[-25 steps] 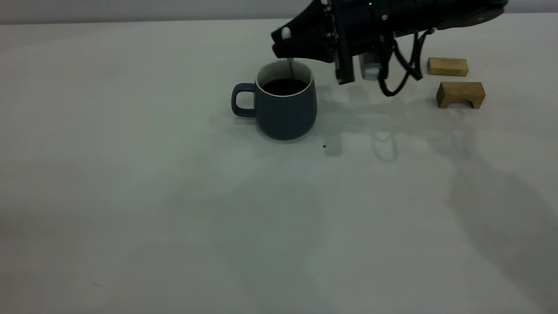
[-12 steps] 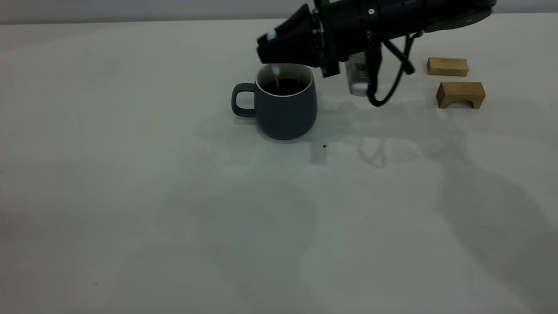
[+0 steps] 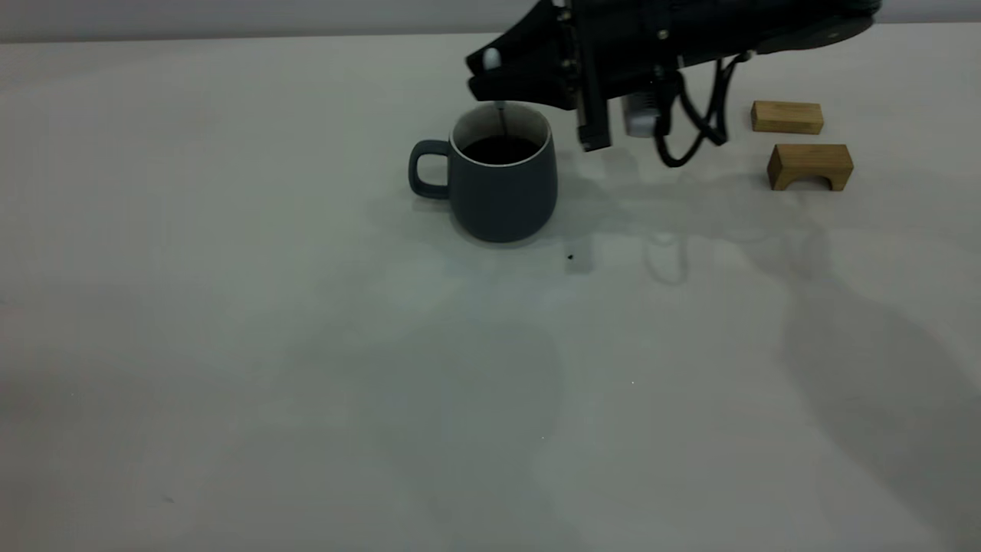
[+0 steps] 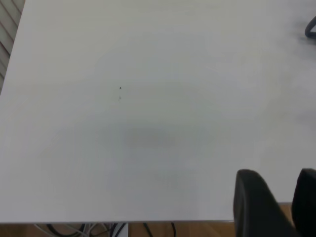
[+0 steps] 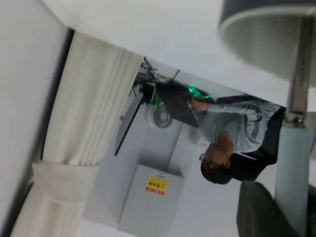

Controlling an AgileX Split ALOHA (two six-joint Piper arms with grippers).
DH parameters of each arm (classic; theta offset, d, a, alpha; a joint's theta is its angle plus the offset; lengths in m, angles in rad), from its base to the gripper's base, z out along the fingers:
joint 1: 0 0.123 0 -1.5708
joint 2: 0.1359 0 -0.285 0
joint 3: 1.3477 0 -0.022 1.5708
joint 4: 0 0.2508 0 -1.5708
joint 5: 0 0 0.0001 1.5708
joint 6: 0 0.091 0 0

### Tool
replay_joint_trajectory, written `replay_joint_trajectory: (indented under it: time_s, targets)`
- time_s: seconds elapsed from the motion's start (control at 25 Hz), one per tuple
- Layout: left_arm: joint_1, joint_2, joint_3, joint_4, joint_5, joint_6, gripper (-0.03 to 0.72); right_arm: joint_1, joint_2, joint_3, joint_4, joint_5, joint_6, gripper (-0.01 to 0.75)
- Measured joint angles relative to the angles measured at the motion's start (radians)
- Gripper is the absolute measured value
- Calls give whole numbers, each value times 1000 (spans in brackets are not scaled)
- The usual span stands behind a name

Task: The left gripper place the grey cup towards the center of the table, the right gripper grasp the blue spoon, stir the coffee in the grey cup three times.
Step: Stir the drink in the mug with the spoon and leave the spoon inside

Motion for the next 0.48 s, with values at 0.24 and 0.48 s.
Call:
replay_joint_trajectory:
  time_s: [0.24,0.48]
  targets:
    - [0,0,0,0,0,0,262,-31,0,0,-81,49,266,134]
    - [0,0,0,0,0,0,262,12,0,-2,-57,73,426,134]
